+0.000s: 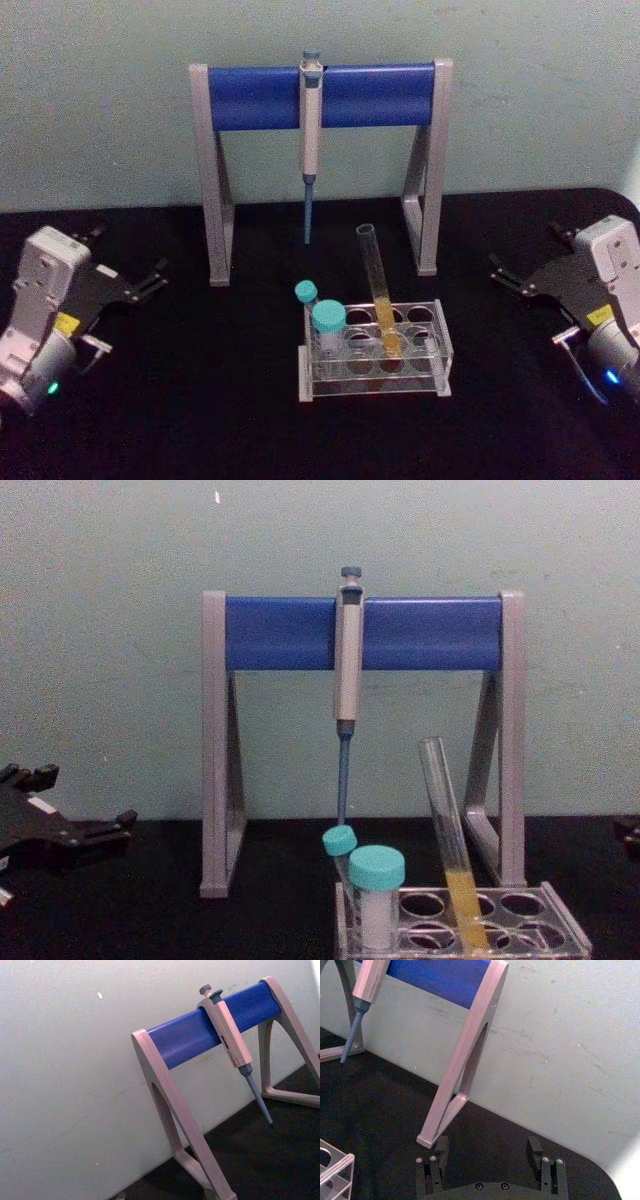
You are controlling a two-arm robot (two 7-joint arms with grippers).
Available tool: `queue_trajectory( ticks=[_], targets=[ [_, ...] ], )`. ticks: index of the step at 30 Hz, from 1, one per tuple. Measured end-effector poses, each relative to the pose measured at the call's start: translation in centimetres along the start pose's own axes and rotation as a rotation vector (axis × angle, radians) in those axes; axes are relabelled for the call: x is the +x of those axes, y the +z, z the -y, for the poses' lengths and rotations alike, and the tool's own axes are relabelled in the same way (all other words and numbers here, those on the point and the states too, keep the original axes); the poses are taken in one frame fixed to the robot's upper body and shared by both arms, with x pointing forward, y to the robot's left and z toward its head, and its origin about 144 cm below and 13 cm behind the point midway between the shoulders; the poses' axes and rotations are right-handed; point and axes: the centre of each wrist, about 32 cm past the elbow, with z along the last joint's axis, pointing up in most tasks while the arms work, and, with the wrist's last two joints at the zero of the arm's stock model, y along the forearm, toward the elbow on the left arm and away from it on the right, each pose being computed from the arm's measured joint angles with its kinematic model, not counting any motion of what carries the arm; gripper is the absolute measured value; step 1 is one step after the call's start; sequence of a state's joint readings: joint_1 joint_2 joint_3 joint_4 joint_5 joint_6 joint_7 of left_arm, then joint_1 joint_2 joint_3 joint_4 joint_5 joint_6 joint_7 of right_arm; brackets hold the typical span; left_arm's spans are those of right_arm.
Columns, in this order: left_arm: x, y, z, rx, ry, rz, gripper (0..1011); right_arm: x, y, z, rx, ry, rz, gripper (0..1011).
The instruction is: Pick up the test tube from the test tube rack, shake it, then place it back into the test tube rack.
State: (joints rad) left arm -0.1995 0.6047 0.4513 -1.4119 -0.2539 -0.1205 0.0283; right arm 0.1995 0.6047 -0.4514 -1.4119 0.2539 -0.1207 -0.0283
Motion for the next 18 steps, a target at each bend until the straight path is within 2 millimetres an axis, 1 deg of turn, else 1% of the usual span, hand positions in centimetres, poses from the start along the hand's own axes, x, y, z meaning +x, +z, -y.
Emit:
queue_trajectory(
  ticks=[18],
  targets=[
    [0.00,0.00,0.00,0.000,0.000,0.000,1001,0.00,0.00,0.00,0.000,0.000,0.000,1000]
  ],
)
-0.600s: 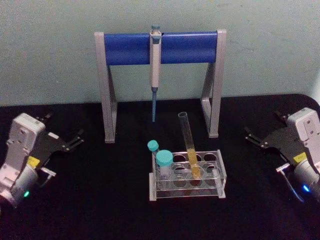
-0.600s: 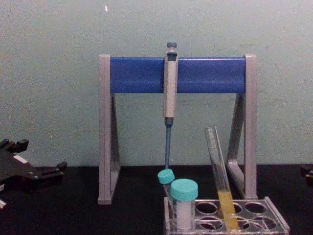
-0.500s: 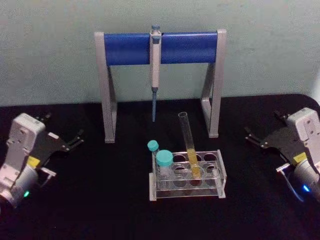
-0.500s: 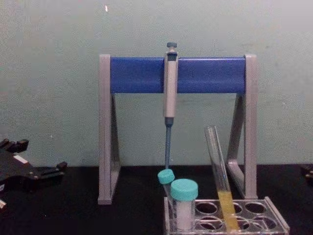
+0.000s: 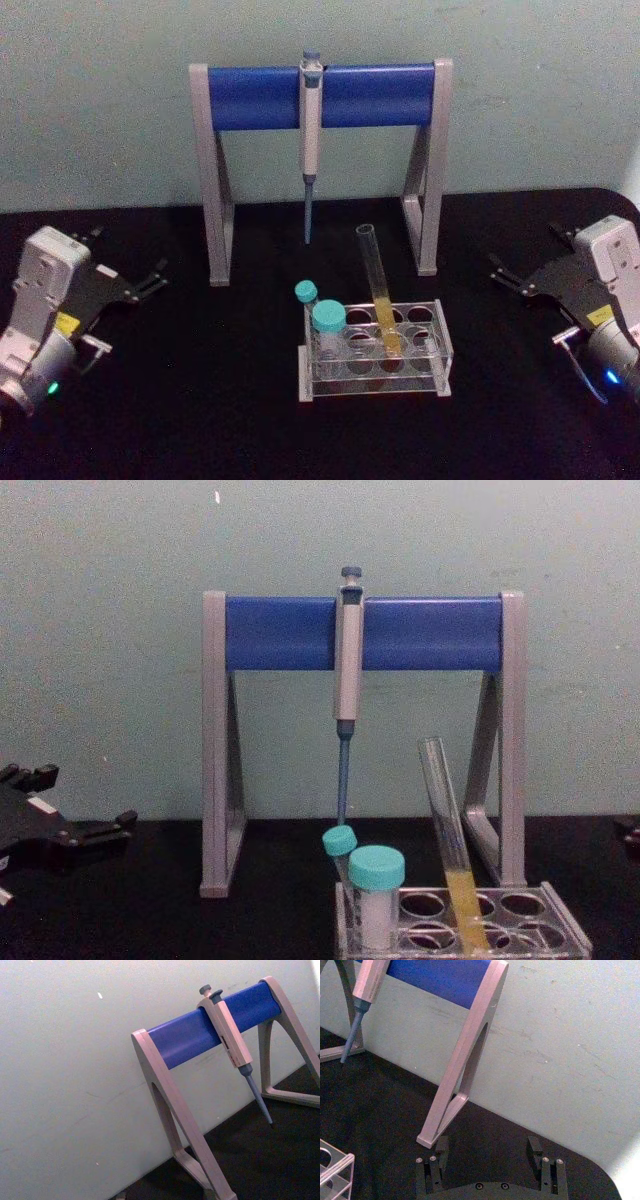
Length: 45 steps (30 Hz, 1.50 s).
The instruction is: Pick up the test tube from the test tube rack, shake it, then place it back into the test tube rack.
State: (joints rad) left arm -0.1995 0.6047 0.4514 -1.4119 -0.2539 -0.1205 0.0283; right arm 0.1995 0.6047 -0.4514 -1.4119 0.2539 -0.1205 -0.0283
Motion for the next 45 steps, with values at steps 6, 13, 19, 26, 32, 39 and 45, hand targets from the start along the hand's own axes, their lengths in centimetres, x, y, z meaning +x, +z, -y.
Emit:
queue_trajectory(
  ticks=[6,13,19,26,32,39,45],
  targets=[
    [0.0,0.0,0.0,0.000,0.000,0.000,1001,0.0,0.0,0.0,0.000,0.000,0.000,1000],
    [0.0,0.0,0.0,0.000,0.000,0.000,1001,0.0,0.0,0.0,0.000,0.000,0.000,1000],
    [0.0,0.0,0.0,0.000,0.000,0.000,1001,0.0,0.0,0.0,0.000,0.000,0.000,1000],
    [0.0,0.0,0.0,0.000,0.000,0.000,1001,0.2,0.4,0.2,0.016,-0.006,0.003,1000],
    [0.0,0.0,0.0,0.000,0.000,0.000,1001,0.0,1.0,0.3,0.067,0.005,0.010,1000],
    [0.0,0.0,0.0,0.000,0.000,0.000,1001,-0.4,1.5,0.4,0.146,0.041,0.016,1000],
    [0.0,0.0,0.0,0.000,0.000,0.000,1001,-0.9,2.4,0.1,0.213,0.126,0.020,1000]
  ],
)
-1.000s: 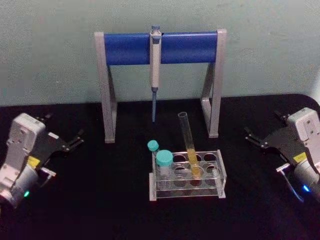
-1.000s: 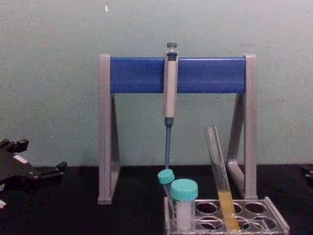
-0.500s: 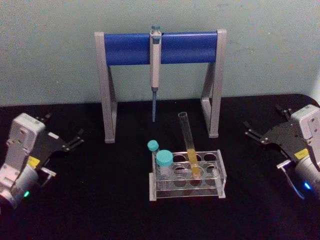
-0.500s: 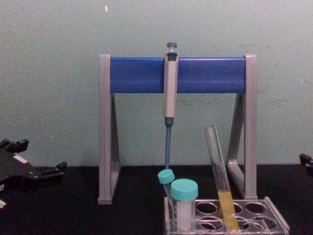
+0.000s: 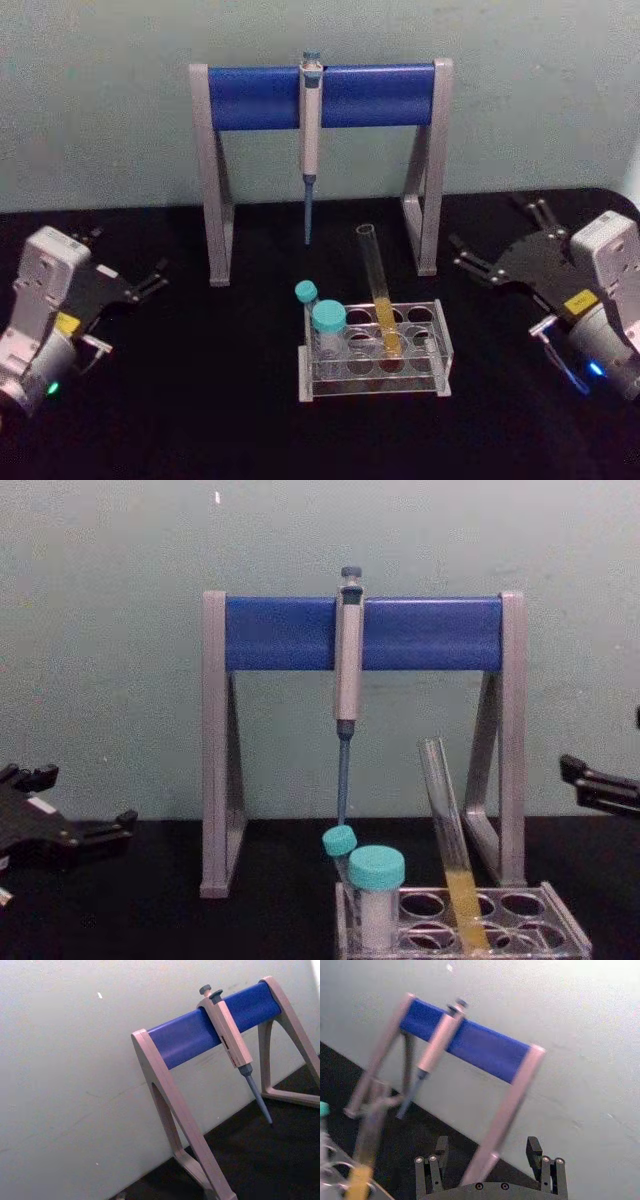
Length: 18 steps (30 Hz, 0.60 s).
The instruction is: Pick up the test tube from the test tube rack, shake it, then place it back into the test tube rack.
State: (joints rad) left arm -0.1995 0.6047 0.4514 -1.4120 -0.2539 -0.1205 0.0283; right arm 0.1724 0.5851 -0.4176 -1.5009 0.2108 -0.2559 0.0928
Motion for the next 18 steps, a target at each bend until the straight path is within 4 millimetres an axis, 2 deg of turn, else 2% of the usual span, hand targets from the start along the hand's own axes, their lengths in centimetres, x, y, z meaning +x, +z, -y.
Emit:
queue_trajectory(
  ticks=[18],
  targets=[
    [0.0,0.0,0.0,0.000,0.000,0.000,1001,-1.3,0.7,-1.6,0.100,0.254,-0.084,1000]
  ],
)
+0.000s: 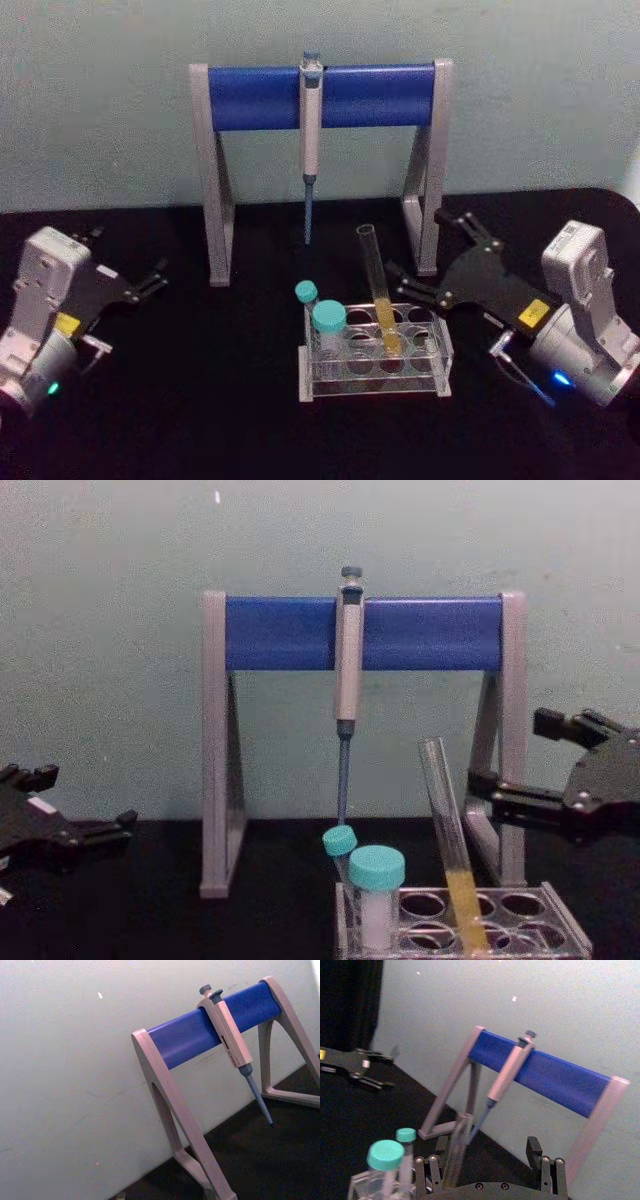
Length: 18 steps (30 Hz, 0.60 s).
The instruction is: Pick up the test tube from the test tube rack, shake it, then place it back into the test tube rack.
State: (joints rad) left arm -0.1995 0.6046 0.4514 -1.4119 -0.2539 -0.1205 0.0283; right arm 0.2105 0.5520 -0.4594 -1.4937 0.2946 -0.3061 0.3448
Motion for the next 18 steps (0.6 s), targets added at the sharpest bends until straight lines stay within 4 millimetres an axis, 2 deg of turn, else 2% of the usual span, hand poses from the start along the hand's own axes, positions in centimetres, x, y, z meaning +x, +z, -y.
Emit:
queue_trajectory(
  ticks=[18],
  targets=[
    [0.0,0.0,0.0,0.000,0.000,0.000,1001,0.6,0.4,-2.5,-0.070,0.090,-0.104,1000]
  ],
)
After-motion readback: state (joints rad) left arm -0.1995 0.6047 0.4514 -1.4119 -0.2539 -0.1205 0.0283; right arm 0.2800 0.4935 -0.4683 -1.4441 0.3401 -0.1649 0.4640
